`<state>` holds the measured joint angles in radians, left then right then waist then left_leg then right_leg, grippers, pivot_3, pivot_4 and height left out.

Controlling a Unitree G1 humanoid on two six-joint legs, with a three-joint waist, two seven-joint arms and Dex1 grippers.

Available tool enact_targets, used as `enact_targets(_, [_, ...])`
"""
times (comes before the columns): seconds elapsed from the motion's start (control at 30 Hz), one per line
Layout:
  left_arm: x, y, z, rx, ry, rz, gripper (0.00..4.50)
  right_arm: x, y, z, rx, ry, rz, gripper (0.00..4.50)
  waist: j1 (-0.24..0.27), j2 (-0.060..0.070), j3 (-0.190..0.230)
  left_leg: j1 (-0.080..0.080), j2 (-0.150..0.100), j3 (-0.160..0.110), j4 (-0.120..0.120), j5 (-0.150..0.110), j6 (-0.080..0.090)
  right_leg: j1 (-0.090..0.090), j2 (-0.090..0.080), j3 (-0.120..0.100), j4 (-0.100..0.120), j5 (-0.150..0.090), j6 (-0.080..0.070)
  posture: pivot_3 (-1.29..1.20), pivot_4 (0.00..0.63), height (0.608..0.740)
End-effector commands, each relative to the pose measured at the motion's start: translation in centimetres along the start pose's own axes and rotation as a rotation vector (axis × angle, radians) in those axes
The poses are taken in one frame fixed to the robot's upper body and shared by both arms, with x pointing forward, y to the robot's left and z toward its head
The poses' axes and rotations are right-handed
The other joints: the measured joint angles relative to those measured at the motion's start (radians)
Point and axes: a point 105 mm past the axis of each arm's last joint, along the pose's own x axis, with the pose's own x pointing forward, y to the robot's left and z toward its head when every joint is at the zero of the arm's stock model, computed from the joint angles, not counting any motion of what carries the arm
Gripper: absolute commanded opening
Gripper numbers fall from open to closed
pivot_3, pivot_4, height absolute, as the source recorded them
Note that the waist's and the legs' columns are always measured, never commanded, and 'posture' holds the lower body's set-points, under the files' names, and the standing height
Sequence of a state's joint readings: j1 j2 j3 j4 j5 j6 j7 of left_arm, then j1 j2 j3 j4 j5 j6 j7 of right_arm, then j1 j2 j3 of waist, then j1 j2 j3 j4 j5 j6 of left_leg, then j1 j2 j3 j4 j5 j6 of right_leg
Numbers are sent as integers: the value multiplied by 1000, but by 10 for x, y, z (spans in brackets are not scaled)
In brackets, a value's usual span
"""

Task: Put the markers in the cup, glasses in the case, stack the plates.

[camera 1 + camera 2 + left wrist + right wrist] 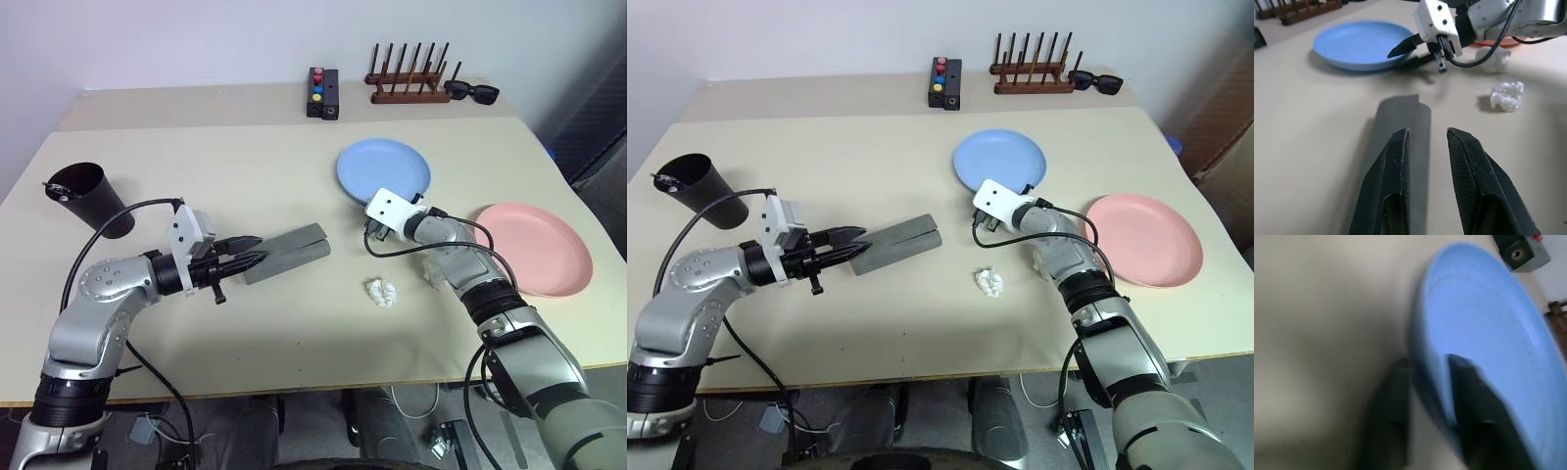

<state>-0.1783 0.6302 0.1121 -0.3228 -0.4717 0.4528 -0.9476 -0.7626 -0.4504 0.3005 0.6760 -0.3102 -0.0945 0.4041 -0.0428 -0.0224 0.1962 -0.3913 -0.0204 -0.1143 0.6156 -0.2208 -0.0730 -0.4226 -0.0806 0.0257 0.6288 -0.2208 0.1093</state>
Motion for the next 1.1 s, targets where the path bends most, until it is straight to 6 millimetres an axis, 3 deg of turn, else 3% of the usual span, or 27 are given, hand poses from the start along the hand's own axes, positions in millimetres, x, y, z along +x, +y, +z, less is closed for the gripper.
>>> enact_targets(0.03, [1,-6,9,2,-45,8,1168,0,-15,14,-49,-53,-58,27,-2,0,0,0,0,0,0,0,0,0,0,0,0,0,0,0,150,740])
enact_targets(0.2, [13,-13,11,-31,-77,-17,1168,-11,-34,18,-119,-71,-152,27,-1,0,0,0,0,0,0,0,0,0,0,0,0,0,0,0,150,740])
enact_targets(0.33, [19,-15,12,-40,-95,-39,1168,-40,-56,19,-189,-76,-186,27,6,1,1,-1,0,0,0,0,0,0,0,0,-1,0,0,0,150,740])
enact_targets(0.4, [22,-17,12,-47,-101,-62,1168,-61,-62,17,-174,-80,-163,27,7,1,1,-1,0,0,0,0,0,0,0,0,-1,-1,-1,0,150,740])
enact_targets(0.5, [35,-22,14,-59,-124,-124,1168,-115,-75,3,-93,-55,-115,27,27,1,1,-1,0,0,0,0,0,0,0,0,-2,-1,-1,0,150,740])
enact_targets(0.6, [45,-24,16,-62,-137,-173,1168,-150,-81,-12,-26,3,-112,27,28,2,1,-1,0,0,1,0,1,2,0,0,-4,-2,-2,0,150,740])
enact_targets(0.7, [57,-27,17,-52,-144,-233,1168,-187,-78,-37,6,124,-99,27,29,2,1,1,0,1,1,-1,1,4,0,0,-5,-2,-3,0,150,740])
enact_targets(0.83, [66,-29,17,-44,-148,-281,1168,-213,-58,-48,68,190,-32,27,21,3,0,1,0,2,1,-1,2,6,0,0,-7,-2,-3,0,150,740])
enact_targets(0.97, [70,-31,16,-40,-150,-312,1168,-224,-42,-63,110,269,-3,27,24,4,0,2,0,2,2,-1,3,6,0,0,-8,-4,-1,0,150,740])
enact_targets(1.1, [72,-32,15,-42,-154,-312,1168,-223,-39,-79,115,331,-17,27,28,4,0,2,0,3,3,-2,3,8,-1,0,-10,-4,-1,0,150,740])
